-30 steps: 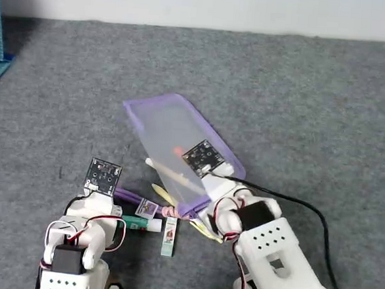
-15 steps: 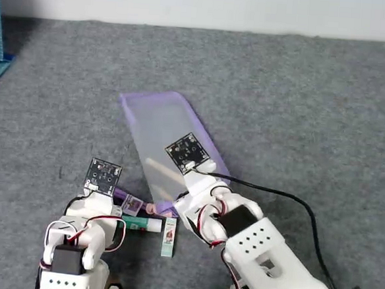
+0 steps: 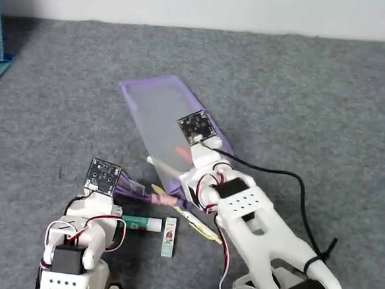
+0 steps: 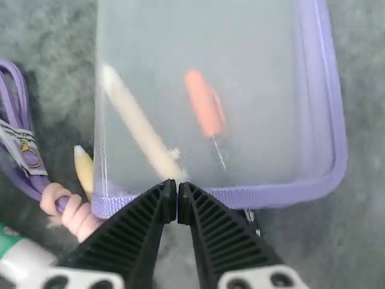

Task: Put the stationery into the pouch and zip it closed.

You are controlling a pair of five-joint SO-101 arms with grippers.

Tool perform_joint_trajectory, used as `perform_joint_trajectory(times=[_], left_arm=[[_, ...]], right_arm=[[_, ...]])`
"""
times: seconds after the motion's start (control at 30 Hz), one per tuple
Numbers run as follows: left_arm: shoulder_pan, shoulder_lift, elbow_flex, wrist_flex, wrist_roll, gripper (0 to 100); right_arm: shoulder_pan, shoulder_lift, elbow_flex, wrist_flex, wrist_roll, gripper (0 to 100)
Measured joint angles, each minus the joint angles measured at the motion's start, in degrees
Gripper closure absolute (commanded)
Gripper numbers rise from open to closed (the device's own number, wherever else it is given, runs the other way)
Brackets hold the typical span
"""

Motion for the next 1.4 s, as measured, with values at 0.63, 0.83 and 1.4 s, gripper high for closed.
perform_joint_trajectory(times=[0.63, 0.83, 1.4], left_arm=[[0.00, 0.00, 0.00, 0.00, 0.00, 98], [0.00, 0.00, 0.00, 0.00, 0.00, 98], [0.09, 0.00, 0.00, 0.00, 0.00, 98]], right_arm=[[-13.63, -9.67, -0.88, 17.14, -15.91, 78.6], [-15.65, -4.57, -3.08, 17.14, -16.97, 80.1], [-19.52, 12.66, -11.16, 14.07, -11.08, 80.1]])
